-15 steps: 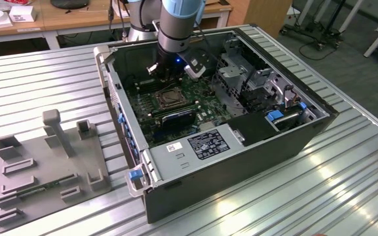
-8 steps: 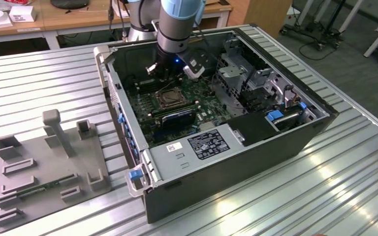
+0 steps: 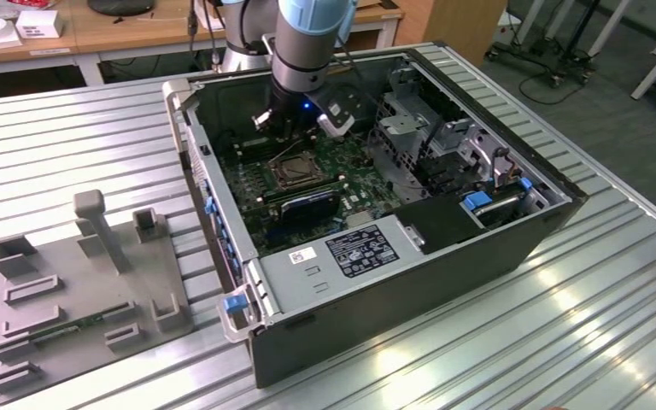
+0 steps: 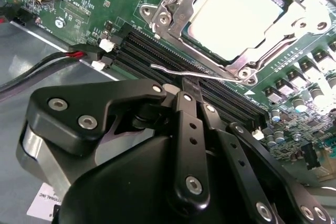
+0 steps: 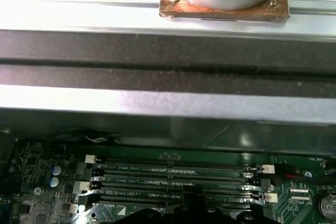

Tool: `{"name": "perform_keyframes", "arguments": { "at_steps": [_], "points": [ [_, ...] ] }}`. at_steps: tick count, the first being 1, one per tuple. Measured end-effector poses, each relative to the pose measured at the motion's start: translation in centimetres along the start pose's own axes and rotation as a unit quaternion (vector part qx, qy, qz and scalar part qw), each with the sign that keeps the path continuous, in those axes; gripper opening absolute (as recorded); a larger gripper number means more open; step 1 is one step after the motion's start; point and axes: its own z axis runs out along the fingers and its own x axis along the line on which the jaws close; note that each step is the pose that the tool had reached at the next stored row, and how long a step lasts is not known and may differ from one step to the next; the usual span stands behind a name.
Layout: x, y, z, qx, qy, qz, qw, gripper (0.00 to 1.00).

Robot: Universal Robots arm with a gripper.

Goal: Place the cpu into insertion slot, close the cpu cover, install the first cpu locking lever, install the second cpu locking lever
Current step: 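Install the first cpu locking lever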

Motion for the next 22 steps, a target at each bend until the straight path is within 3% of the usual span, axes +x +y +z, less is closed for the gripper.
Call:
{"name": "perform_keyframes", "arguments": {
  "at_steps": [2,9,15,22],
  "points": [
    [0.00,0.01,-0.04,-0.0027,-0.0005,0.000,1.00000,0.11],
    [-0.03,0.23,-0.69,-0.0043,-0.0008,0.000,0.99999,0.11],
    [0.29,0.22,-0.66,-0.0084,-0.0025,0.000,0.99996,0.11],
    [0.86,0.22,-0.61,-0.0082,-0.0041,-0.001,0.99996,0.11]
  ]
}}
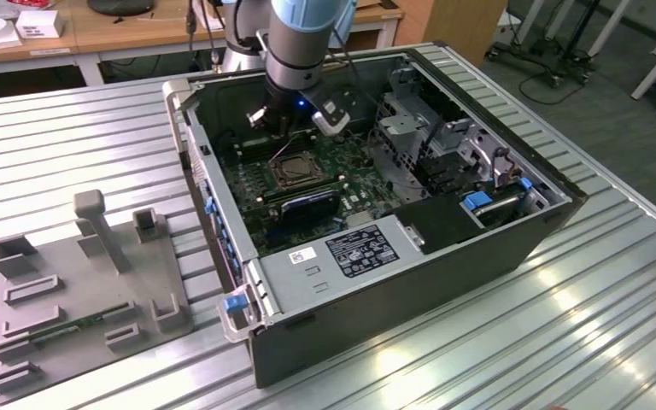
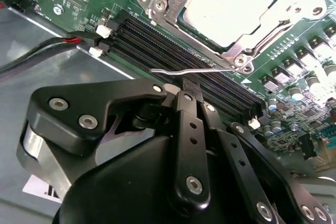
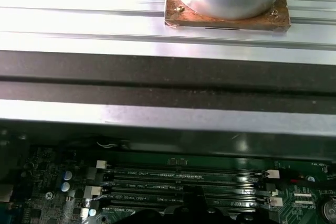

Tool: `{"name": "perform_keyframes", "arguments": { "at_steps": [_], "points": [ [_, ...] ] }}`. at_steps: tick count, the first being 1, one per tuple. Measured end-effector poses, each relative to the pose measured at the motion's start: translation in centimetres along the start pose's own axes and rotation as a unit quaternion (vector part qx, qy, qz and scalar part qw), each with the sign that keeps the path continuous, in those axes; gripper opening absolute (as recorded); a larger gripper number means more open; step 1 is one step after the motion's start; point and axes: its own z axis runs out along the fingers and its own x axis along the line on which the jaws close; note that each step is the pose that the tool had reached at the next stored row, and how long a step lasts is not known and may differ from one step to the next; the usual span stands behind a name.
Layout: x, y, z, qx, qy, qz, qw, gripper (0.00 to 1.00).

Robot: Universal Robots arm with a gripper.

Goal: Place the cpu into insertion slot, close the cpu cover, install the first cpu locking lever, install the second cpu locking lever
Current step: 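Install the first cpu locking lever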

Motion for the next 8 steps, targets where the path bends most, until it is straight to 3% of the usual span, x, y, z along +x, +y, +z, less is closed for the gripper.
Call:
{"name": "perform_keyframes", "arguments": {
  "at_steps": [5,8],
  "points": [
    [0.70,0.02,0.00,0.0000,-0.0041,-0.001,0.99999,0.11],
    [0.79,0.03,0.00,0.0002,-0.0047,-0.002,0.99999,0.11]
  ]
}}
